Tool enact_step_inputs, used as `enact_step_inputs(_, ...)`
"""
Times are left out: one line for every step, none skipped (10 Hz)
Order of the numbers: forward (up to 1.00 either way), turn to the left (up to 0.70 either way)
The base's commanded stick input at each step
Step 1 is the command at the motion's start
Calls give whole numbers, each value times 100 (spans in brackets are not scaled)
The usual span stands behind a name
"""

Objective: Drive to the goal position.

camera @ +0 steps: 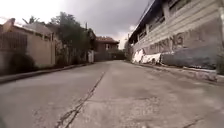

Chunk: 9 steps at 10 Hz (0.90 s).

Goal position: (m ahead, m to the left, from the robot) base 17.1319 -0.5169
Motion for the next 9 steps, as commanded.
enact_step_inputs(100, 0)
enact_step_inputs(100, 0)
enact_step_inputs(100, 0)
enact_step_inputs(100, 0)
enact_step_inputs(100, 0)
enact_step_inputs(100, 0)
enact_step_inputs(100, 0)
enact_step_inputs(100, 0)
enact_step_inputs(100, 0)
